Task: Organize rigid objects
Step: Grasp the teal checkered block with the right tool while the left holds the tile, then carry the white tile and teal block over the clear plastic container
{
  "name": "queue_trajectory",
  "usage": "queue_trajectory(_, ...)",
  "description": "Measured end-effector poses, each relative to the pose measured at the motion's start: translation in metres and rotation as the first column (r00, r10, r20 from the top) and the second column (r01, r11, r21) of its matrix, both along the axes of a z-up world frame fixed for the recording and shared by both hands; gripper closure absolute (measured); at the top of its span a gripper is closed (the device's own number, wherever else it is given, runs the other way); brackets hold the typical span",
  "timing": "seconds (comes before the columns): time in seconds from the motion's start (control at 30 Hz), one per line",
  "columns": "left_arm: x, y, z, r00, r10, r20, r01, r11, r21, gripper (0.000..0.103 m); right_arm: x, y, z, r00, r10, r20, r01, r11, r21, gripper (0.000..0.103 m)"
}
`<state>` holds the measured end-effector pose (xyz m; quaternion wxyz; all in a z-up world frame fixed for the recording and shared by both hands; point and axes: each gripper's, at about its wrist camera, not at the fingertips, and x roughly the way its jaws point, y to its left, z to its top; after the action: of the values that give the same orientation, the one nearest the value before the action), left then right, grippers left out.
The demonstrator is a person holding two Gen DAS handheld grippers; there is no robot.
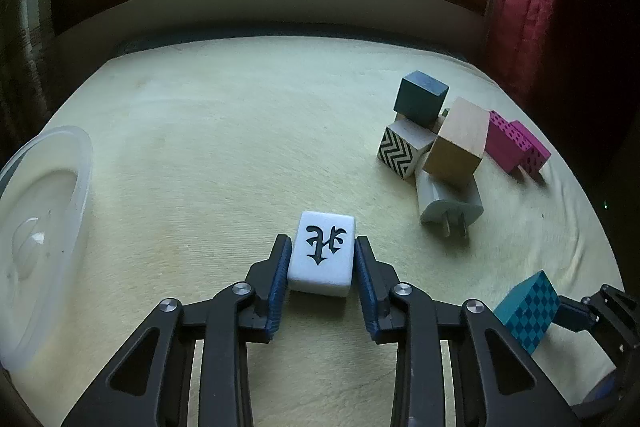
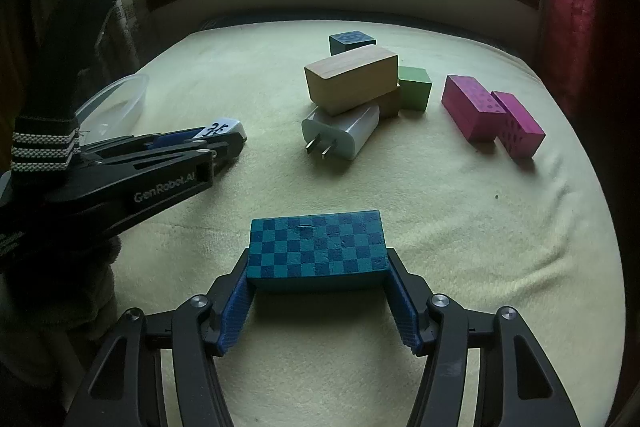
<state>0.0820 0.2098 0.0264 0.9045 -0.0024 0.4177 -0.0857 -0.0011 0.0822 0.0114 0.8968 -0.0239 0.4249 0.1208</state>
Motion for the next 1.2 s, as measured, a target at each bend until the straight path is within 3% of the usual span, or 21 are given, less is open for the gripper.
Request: queue_trajectory(1.2, -0.03, 0.057, 0.046, 0.974, 0.117, 0.196, -0.138, 0.985, 0.099, 0.073, -0.013, 0.031, 0.015, 0.999, -0.016, 0.046, 0.015, 1.0, 0.021, 0.039)
